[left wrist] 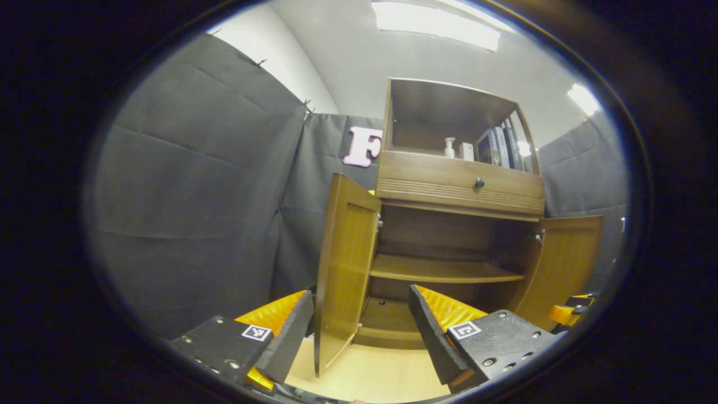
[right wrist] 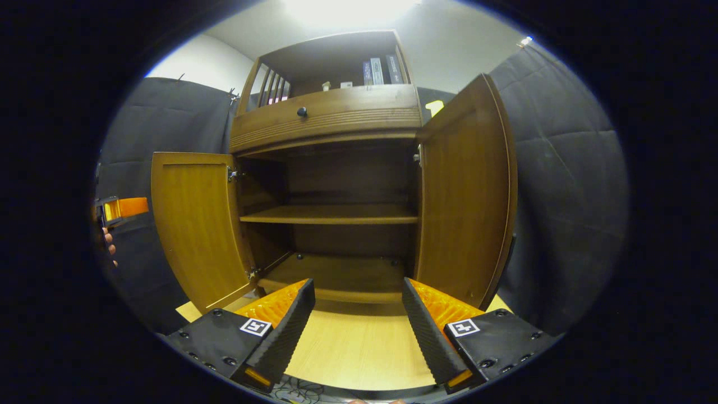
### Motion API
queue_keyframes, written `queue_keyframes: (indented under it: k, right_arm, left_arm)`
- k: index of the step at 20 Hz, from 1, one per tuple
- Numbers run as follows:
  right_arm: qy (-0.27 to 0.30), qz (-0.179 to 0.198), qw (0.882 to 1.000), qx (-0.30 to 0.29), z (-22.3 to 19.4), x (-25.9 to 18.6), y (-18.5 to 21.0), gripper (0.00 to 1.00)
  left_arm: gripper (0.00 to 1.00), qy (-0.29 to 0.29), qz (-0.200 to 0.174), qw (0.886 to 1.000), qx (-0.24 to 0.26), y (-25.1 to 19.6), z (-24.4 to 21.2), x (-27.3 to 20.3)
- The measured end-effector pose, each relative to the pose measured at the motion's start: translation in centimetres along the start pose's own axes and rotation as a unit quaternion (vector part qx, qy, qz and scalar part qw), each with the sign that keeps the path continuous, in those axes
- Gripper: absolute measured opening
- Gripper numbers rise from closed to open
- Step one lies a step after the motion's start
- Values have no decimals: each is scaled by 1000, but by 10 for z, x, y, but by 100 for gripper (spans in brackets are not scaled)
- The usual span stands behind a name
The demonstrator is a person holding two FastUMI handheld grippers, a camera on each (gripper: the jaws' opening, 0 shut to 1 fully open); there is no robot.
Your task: Open the right door of the double-door shoe cabinet with the right hand, and open the left door with the left hand.
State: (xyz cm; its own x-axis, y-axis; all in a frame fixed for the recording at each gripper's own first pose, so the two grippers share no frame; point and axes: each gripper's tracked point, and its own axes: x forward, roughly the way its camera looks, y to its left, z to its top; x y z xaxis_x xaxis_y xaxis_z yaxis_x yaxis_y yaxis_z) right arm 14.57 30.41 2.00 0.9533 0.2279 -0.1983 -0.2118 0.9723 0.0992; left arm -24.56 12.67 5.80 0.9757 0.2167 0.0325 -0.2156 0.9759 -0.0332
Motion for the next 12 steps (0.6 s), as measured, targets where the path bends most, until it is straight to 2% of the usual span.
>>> queue_keyframes:
  k: [2,6,10,12]
  right_arm:
    - [1,4,1000,-2,-1,-2,2,98]
    - [-12,1,1000,-15,0,5,0,96]
    - [-11,2,1000,-17,1,4,0,96]
    - [-7,-2,1000,-19,-1,4,-1,97]
  left_arm:
    - [100,9,-16,999,30,-25,-10,0]
    - [100,52,-81,995,15,-85,-44,0]
    - [100,63,-106,992,36,-107,-60,4]
    - [100,56,-106,992,50,-108,-59,5]
